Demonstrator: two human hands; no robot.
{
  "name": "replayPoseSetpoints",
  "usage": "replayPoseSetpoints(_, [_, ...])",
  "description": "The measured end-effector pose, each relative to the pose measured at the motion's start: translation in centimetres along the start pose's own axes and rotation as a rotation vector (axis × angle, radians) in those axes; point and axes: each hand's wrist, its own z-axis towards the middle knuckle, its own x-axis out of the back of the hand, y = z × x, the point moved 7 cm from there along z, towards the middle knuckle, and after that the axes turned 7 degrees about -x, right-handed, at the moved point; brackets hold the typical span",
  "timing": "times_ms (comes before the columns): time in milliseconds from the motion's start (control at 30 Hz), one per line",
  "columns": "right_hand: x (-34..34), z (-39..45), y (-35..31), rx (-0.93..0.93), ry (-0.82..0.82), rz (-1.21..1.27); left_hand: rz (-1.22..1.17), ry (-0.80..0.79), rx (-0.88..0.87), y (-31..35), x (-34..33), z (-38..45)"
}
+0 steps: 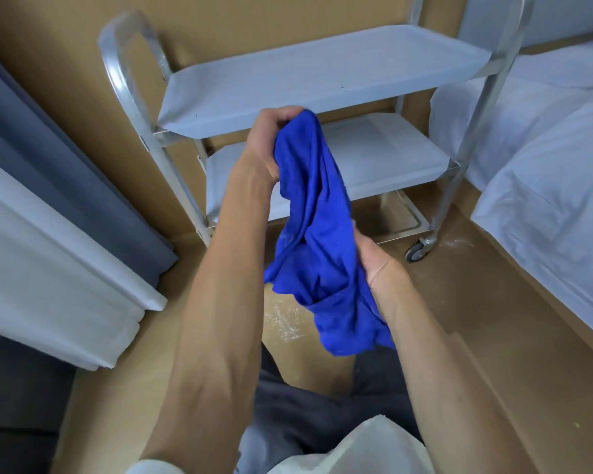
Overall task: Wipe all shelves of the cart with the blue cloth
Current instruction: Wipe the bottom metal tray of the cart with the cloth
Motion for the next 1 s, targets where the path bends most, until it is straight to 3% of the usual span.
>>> replayPoseSetpoints(33, [0.1,0.0,-1.1,0.092,-0.003,0.095,0.295,0.098,0.028,-0.6,1.9,1.0])
replayPoseSetpoints(100, [0.4,-0.2,-3.1,0.237,-0.011,0.216,1.105,0.306,0.125,-2.4,6.7,2.0])
replayPoseSetpoints(133, [0.4,-0.5,-3.8,0.272,-0.004,0.254,1.315,0.369,0.146,-3.6,8.2,2.3])
replayPoseSetpoints(167, [0.4,-0.3,-4.4,0.297,-0.017,0.277,1.315,0.366,0.116,-4.9,8.5,2.3])
replayPoseSetpoints(200, [0.1,-0.2,-5.0,0.299,-0.041,0.264,1.135,0.289,0.054,-6.5,8.3,2.3])
replayPoseSetpoints(300, [-0.4,0.8,-5.6,0.260,0.031,0.131,0.245,-0.117,0.101,-11.0,4.4,0.7])
replayPoseSetpoints(367, [-0.5,1.8,-5.8,0.239,0.070,0.088,-0.013,-0.233,0.137,-11.9,3.3,0.1])
replayPoseSetpoints(433, [-0.1,2.2,-6.4,0.250,0.133,0.093,0.027,-0.250,0.086,-12.0,3.7,0.2])
replayPoseSetpoints(500, [0.5,2.0,-7.0,0.251,0.199,0.093,0.283,-0.240,0.016,-12.0,4.0,0.5])
replayPoseSetpoints(600, [1.9,1.9,-7.9,0.223,0.282,0.028,0.492,-0.019,-0.075,-11.3,4.7,1.7])
replayPoseSetpoints(700, [4.6,1.3,-9.3,0.119,0.388,-0.198,0.251,0.329,-0.119,-10.8,7.9,2.4])
replayPoseSetpoints(767, [6.4,0.1,-11.1,0.071,0.484,-0.421,0.137,0.479,-0.113,-11.2,10.7,2.8])
replayPoseSetpoints(900, [6.3,-2.0,-14.8,0.021,0.747,-1.034,0.167,0.480,-0.068,-11.9,11.6,2.7])
replayPoseSetpoints(967, [5.4,-1.6,-15.6,0.136,0.808,-1.074,0.119,0.463,-0.050,-11.9,10.9,2.6])
replayPoseSetpoints(1000, [5.1,-1.2,-15.1,0.209,0.743,-0.891,0.094,0.436,-0.038,-11.5,10.3,2.4])
